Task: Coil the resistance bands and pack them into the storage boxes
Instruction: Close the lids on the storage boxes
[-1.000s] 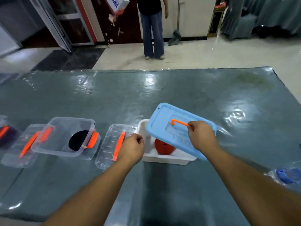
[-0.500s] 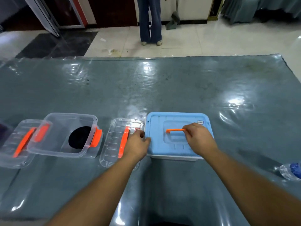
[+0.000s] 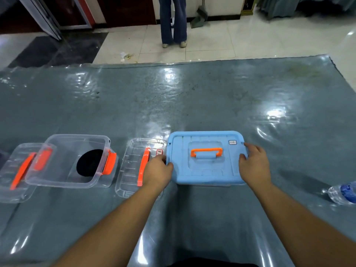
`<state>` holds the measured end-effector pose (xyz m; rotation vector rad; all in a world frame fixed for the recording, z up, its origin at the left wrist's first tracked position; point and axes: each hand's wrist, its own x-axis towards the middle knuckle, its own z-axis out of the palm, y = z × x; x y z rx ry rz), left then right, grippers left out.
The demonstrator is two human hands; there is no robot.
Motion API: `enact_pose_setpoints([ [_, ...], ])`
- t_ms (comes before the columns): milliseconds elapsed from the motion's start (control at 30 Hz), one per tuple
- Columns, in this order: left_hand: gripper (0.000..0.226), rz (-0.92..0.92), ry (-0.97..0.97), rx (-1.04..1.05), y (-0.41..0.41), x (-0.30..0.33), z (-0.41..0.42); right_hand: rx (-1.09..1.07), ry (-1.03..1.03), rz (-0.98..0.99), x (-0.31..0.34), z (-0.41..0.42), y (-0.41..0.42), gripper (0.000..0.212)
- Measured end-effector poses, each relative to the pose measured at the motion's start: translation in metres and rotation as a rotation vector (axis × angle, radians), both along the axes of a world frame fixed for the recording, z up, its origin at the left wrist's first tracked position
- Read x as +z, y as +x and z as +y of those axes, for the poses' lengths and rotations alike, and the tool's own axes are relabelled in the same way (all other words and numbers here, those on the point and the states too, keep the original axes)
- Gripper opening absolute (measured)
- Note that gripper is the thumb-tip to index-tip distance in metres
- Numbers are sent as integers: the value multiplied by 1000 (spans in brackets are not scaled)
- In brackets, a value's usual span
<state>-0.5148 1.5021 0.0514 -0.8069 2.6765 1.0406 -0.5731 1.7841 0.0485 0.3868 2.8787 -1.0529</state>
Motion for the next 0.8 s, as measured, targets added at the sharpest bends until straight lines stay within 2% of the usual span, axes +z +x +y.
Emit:
enact_pose_setpoints([
  [267,20,12,36,18,3,-2,1,-20,11,-121,-6,7,3,43],
  [333,19,8,26,21,3,-1,2,11,79,-121,-4,5,0,42],
  [433,18,1,21,24,4,-2,3,186,260,32,-6,-4,6,45],
  [533,18,-5,21,28,5,-3,4,401,263,145,-8,-13,16,49],
  [633,19,-19,4,23,5,-2,6,490,283,65,-6,-19,20,55],
  [800,23,-50,-25,-11,2,1,5,536,461,-77,-4,-24,14,63],
])
